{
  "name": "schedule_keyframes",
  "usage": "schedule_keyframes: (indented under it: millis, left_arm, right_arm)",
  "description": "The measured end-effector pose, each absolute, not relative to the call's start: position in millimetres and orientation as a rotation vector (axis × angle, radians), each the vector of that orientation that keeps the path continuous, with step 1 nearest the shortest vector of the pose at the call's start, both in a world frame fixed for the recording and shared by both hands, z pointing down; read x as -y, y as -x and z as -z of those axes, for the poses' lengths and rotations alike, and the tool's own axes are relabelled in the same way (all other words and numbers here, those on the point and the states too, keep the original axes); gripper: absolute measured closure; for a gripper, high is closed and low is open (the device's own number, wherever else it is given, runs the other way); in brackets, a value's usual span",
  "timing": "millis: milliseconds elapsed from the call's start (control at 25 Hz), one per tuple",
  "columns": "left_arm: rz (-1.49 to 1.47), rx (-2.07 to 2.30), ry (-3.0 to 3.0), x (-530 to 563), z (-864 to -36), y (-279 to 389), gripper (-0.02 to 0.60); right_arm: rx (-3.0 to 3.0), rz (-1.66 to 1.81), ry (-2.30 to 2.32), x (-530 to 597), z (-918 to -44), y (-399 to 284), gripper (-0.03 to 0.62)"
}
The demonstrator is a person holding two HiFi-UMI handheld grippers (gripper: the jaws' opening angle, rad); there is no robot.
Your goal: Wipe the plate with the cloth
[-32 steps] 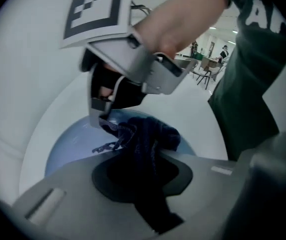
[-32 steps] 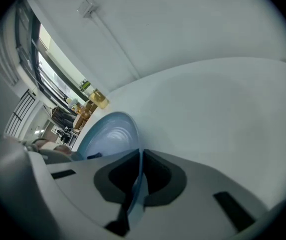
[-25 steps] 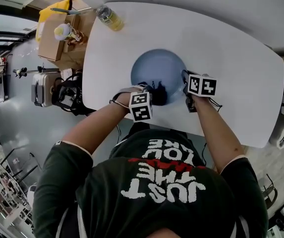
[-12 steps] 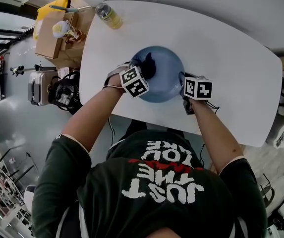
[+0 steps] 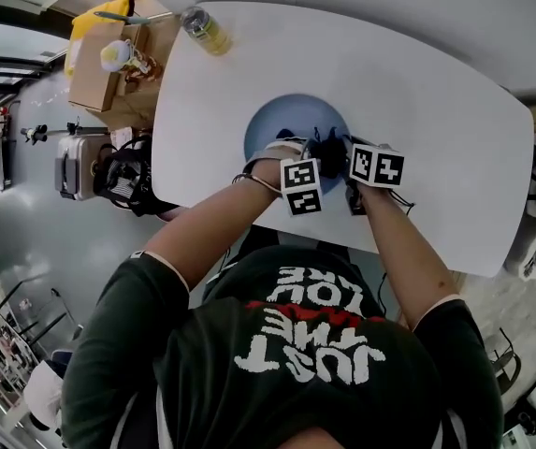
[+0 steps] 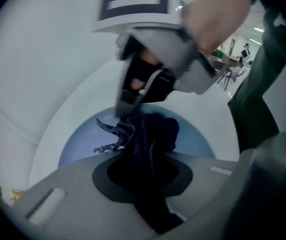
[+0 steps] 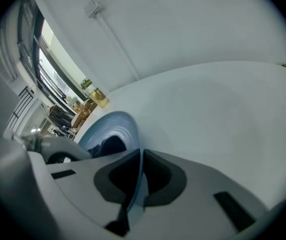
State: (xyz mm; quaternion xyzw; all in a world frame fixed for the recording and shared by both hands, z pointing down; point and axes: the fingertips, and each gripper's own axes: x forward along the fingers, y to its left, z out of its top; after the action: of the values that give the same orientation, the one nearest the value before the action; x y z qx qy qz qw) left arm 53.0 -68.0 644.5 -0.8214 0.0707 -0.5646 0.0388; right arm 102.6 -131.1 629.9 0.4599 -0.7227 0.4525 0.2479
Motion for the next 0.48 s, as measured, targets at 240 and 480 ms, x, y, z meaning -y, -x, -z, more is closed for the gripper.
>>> schedule_keyframes:
  millis: [240,480]
  left_arm:
    - [1.848,-0.060,2.541,5,-652,1,0.515]
    - [1.986,-0.218,2.553,38,-653,62,0.512]
  right_arm:
    - [1.989,-1.226,-1.247,129,-630,-104,0.580]
    - [1.990,-1.211,-1.238,121,-627,-104,0.580]
